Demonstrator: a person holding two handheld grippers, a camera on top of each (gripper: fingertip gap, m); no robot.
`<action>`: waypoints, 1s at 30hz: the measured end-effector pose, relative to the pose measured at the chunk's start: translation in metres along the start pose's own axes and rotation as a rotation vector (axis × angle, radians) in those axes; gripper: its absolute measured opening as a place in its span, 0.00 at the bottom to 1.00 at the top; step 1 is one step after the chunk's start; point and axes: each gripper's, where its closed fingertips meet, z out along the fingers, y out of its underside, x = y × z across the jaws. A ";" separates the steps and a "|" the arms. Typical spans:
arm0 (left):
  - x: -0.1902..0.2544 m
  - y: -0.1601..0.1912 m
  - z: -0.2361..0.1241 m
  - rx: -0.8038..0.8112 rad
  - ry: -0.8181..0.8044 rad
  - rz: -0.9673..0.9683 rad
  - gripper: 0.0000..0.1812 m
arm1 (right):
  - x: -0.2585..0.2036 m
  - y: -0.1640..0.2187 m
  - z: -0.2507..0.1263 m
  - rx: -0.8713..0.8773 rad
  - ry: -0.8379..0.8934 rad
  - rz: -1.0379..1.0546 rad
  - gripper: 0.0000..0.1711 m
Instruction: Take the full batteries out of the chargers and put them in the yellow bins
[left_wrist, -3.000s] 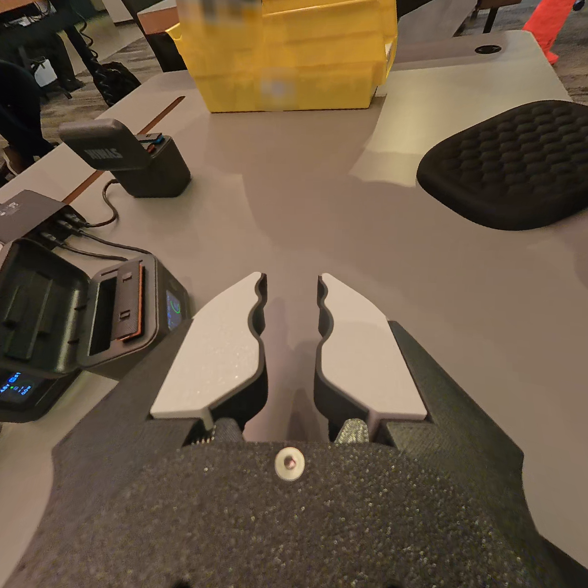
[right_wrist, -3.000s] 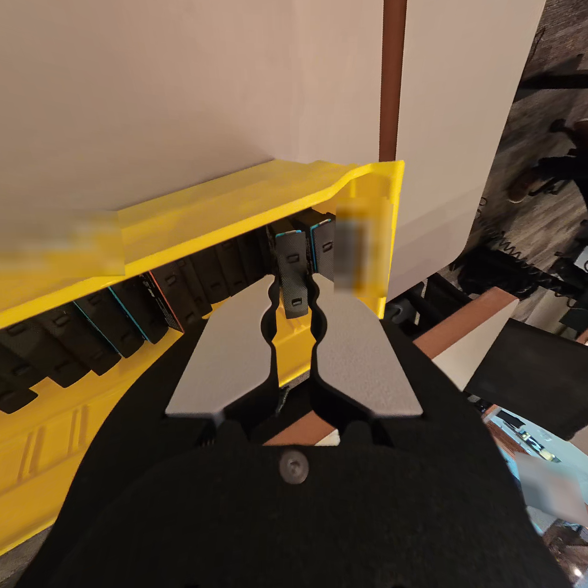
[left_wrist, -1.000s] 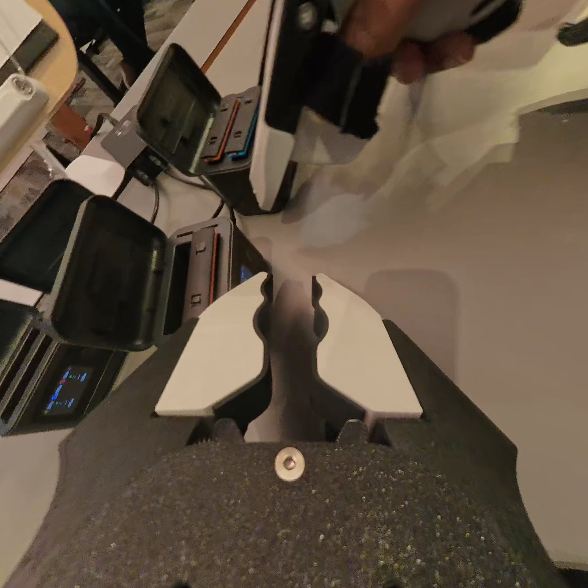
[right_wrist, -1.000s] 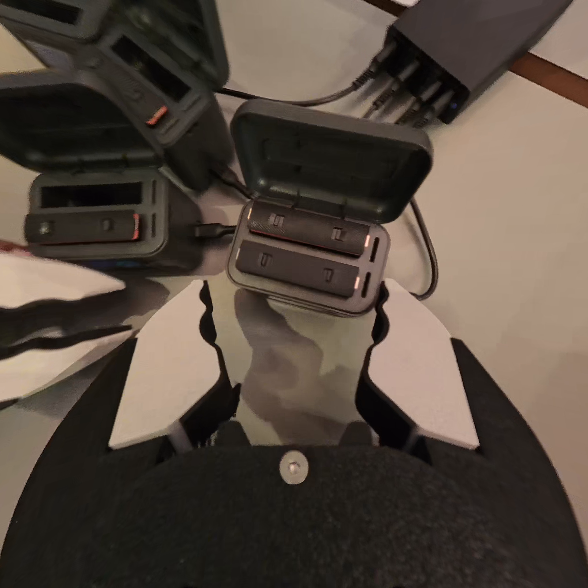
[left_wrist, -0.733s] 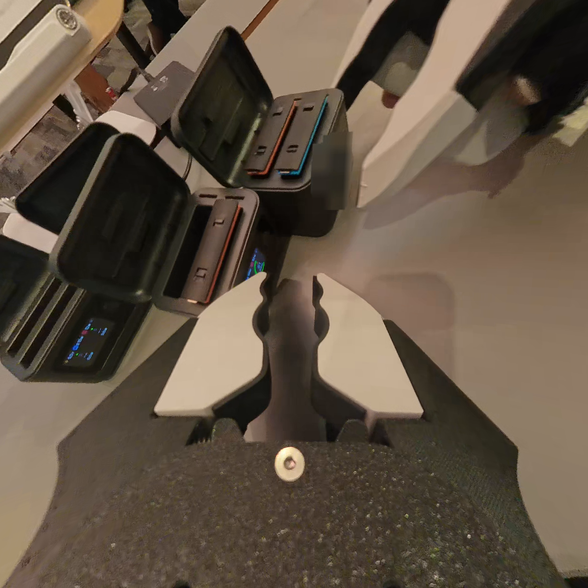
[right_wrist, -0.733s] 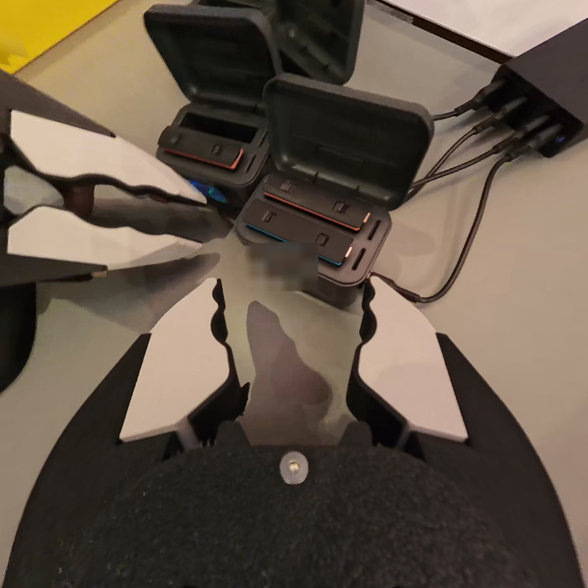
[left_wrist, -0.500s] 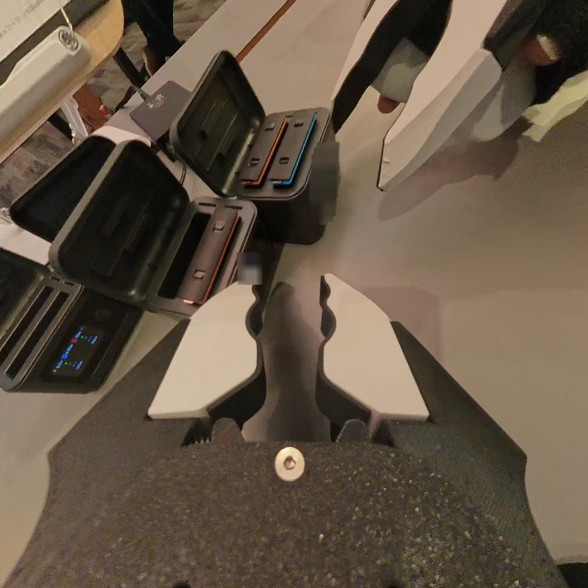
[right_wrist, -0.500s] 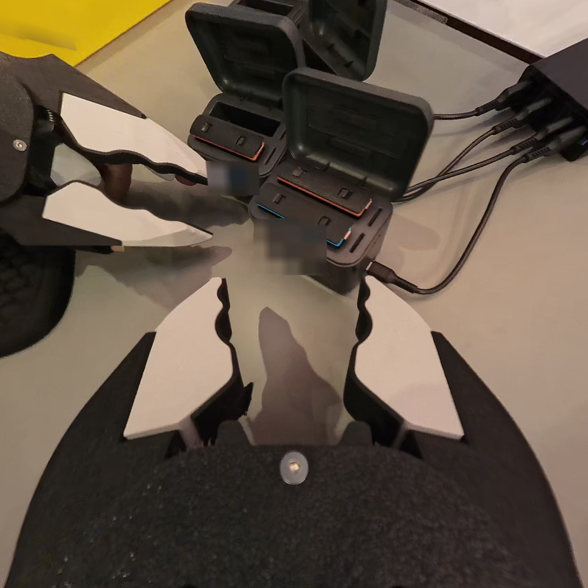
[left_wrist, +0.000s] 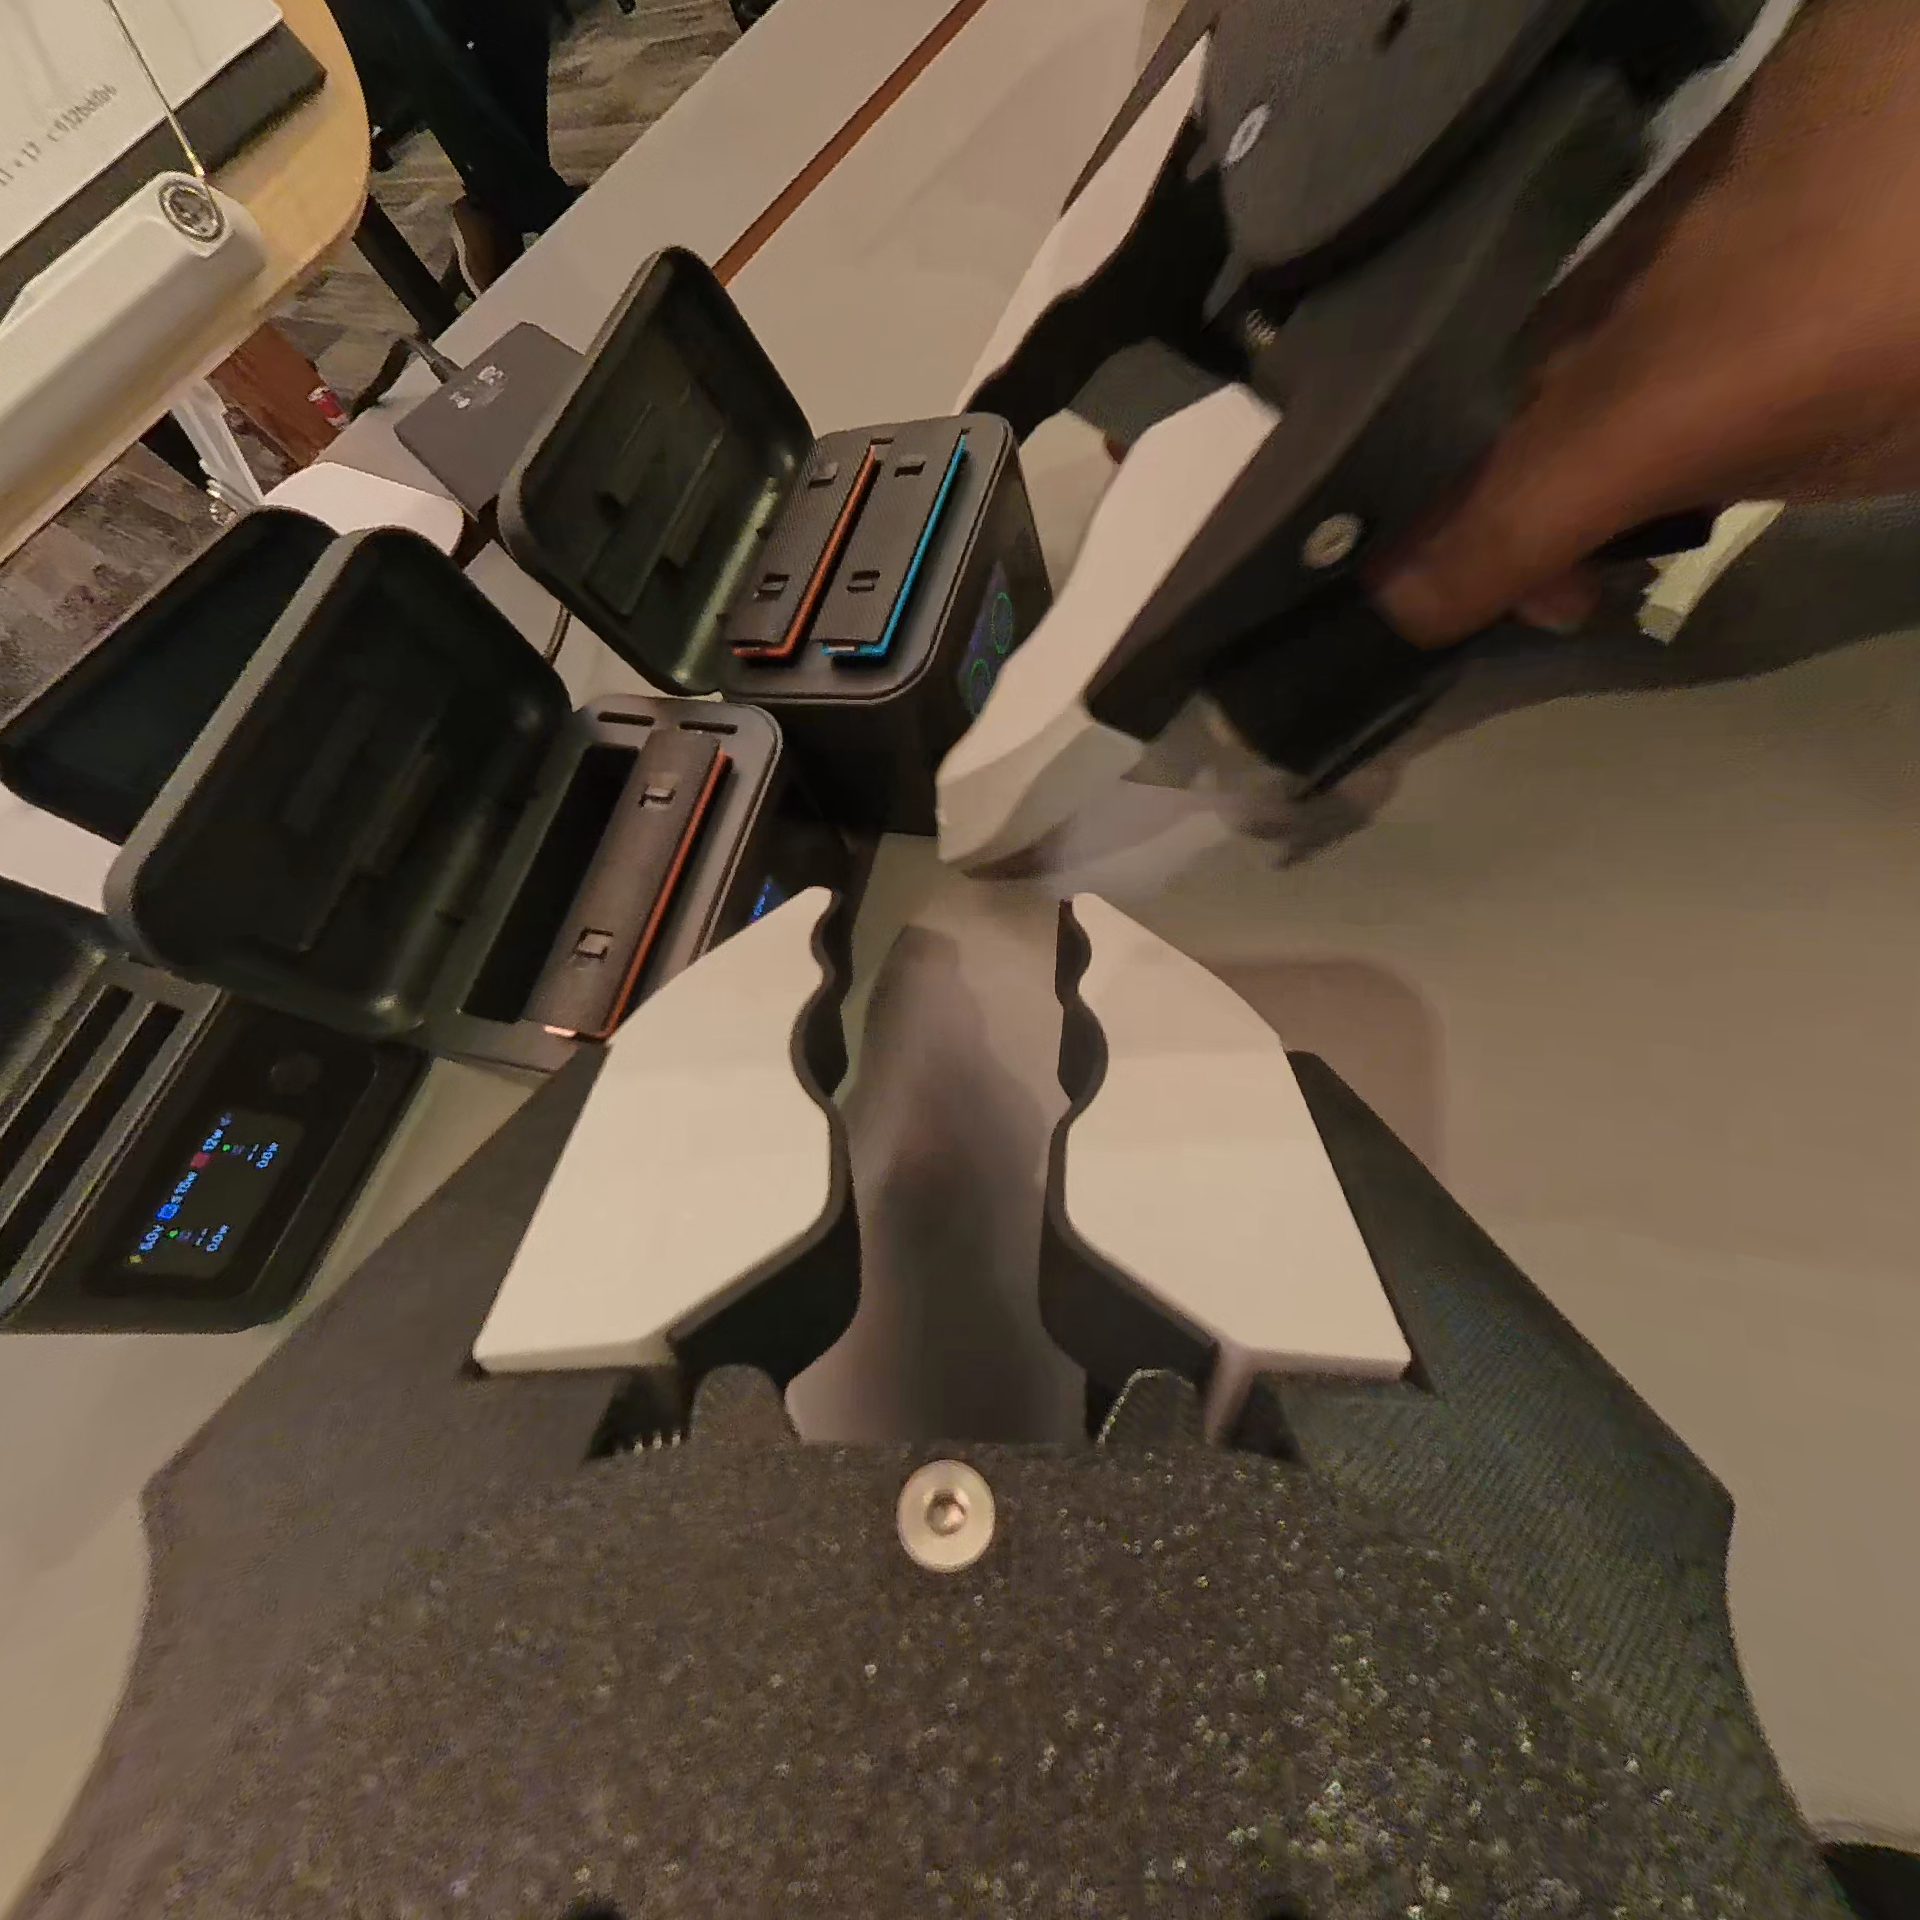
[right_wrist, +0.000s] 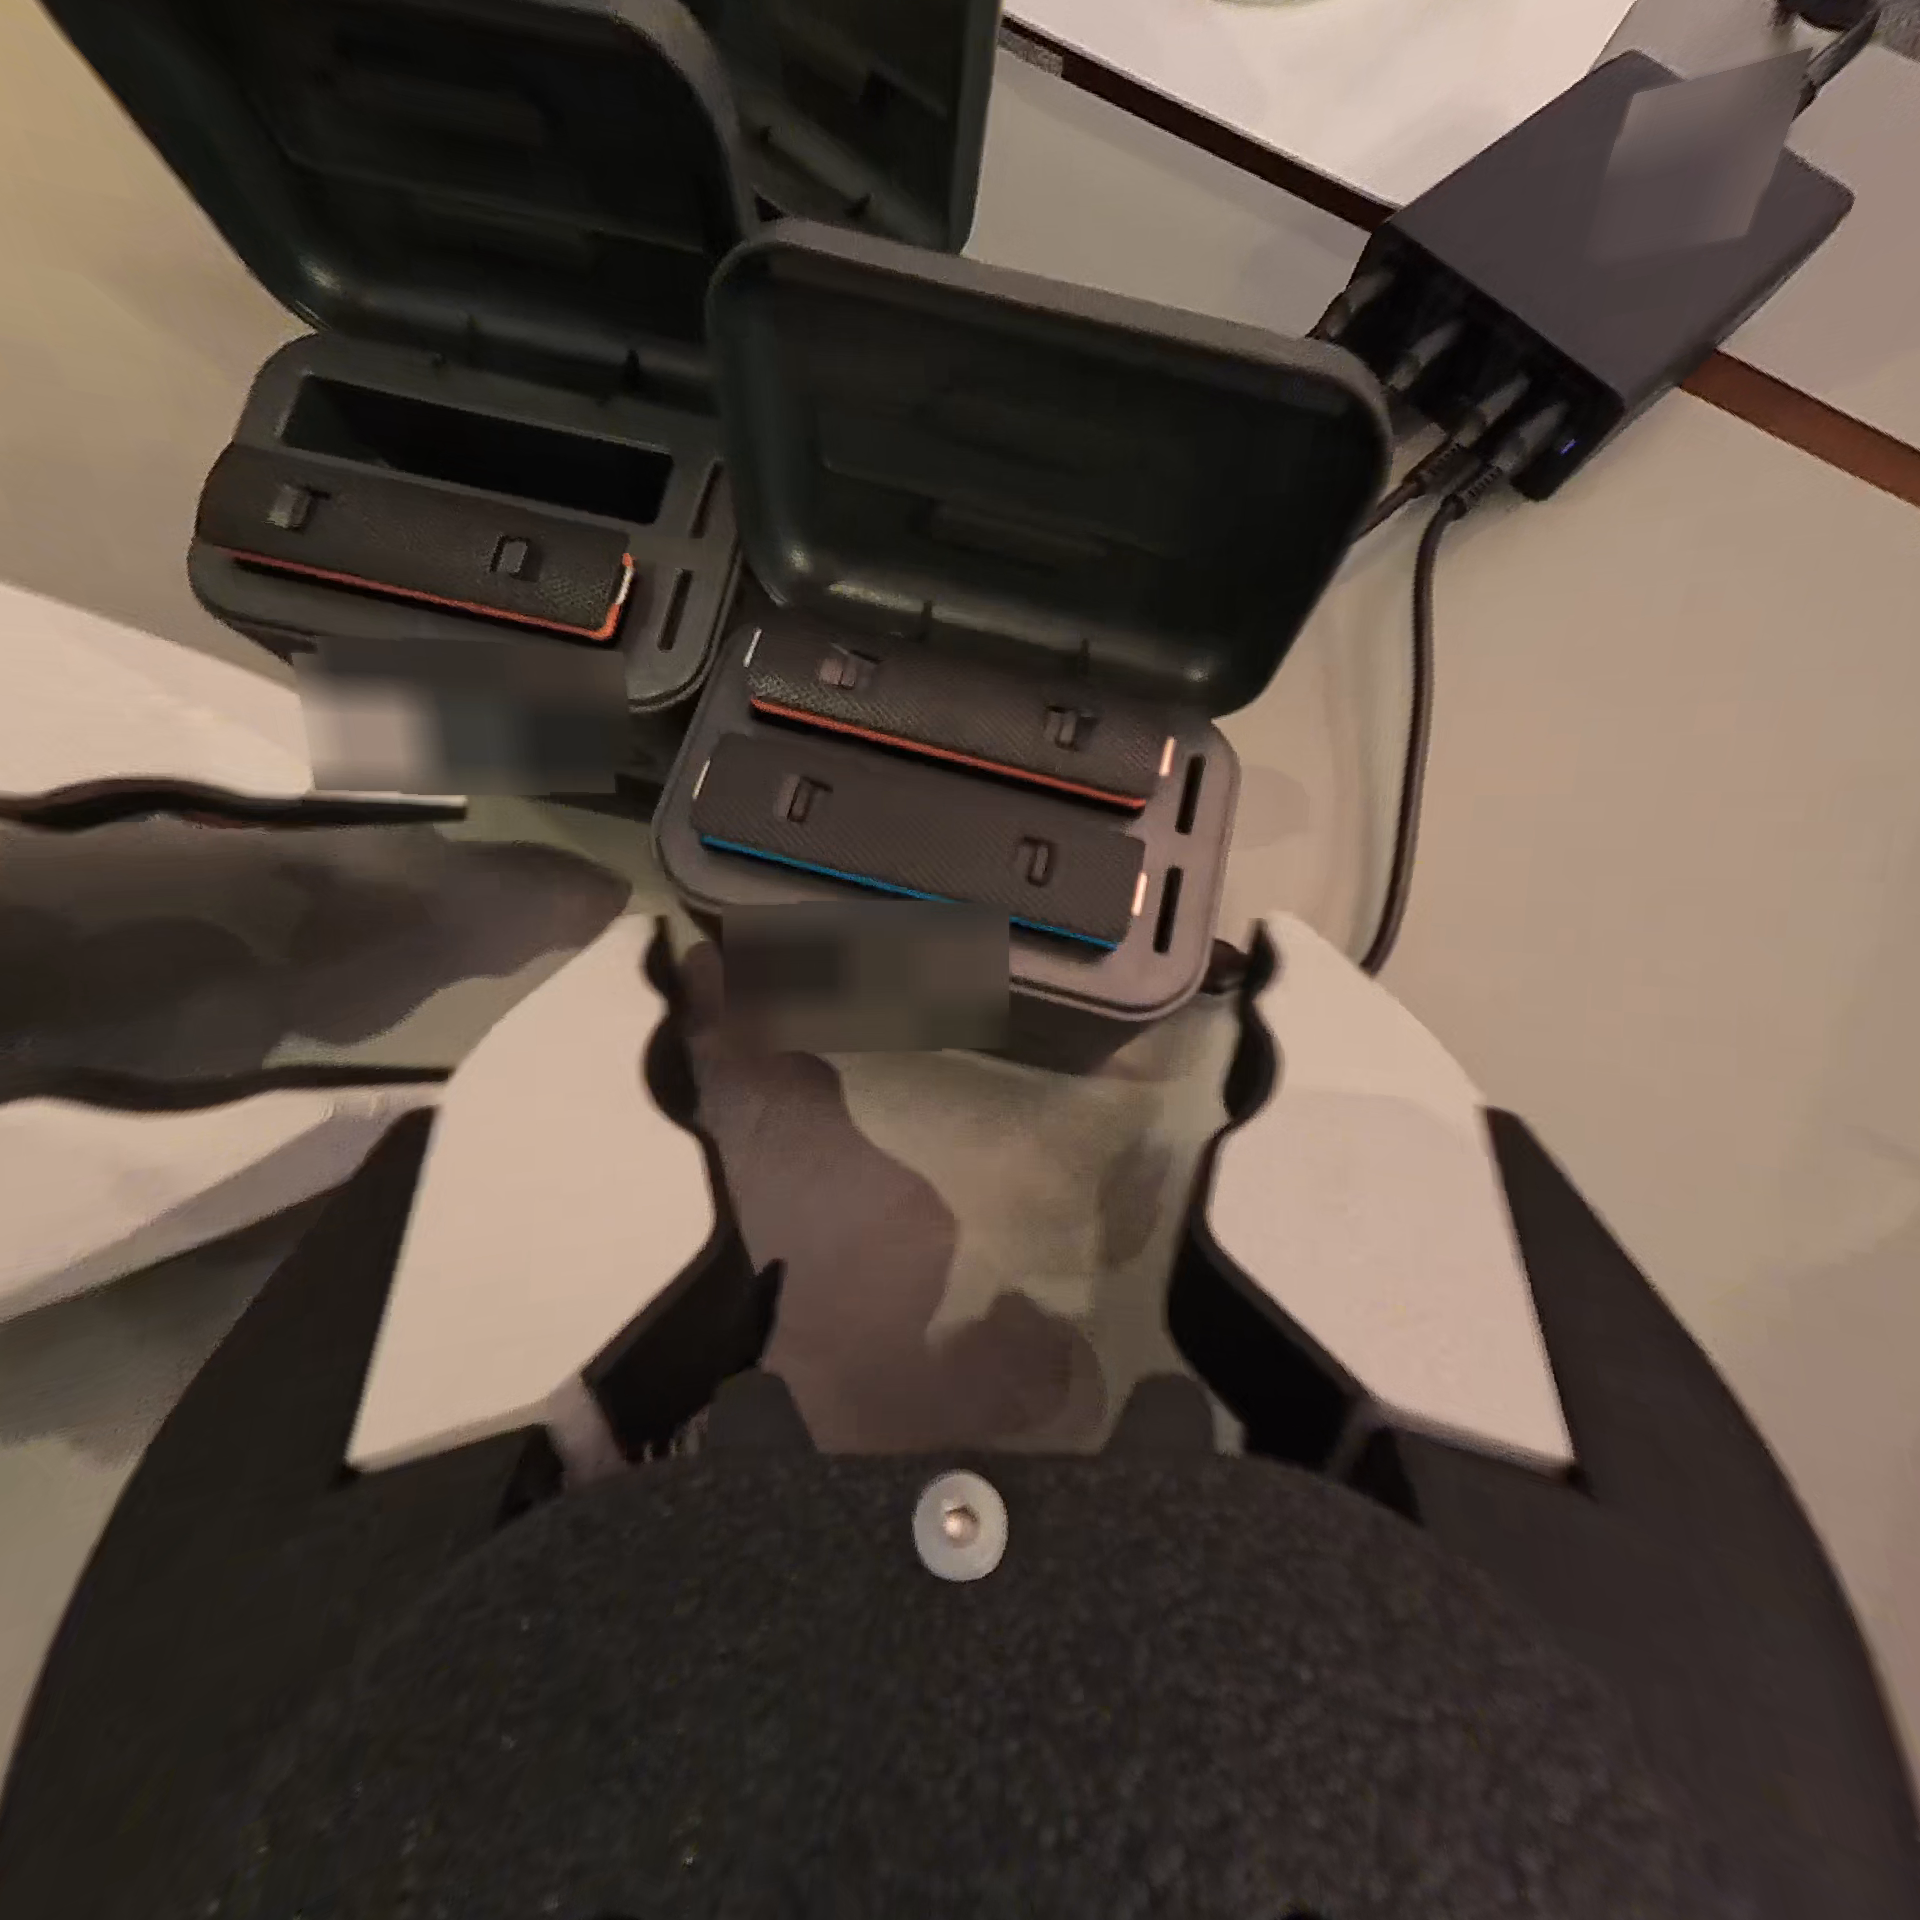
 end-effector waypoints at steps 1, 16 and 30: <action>0.001 0.000 0.000 -0.001 0.003 0.001 0.21 | 0.000 -0.002 0.003 0.004 0.005 -0.009 0.53; 0.011 0.000 0.004 -0.016 0.043 0.017 0.24 | 0.004 0.017 -0.022 0.014 -0.005 0.039 0.55; 0.010 0.000 0.001 -0.009 0.043 0.007 0.23 | 0.002 0.010 -0.007 -0.009 0.004 0.001 0.54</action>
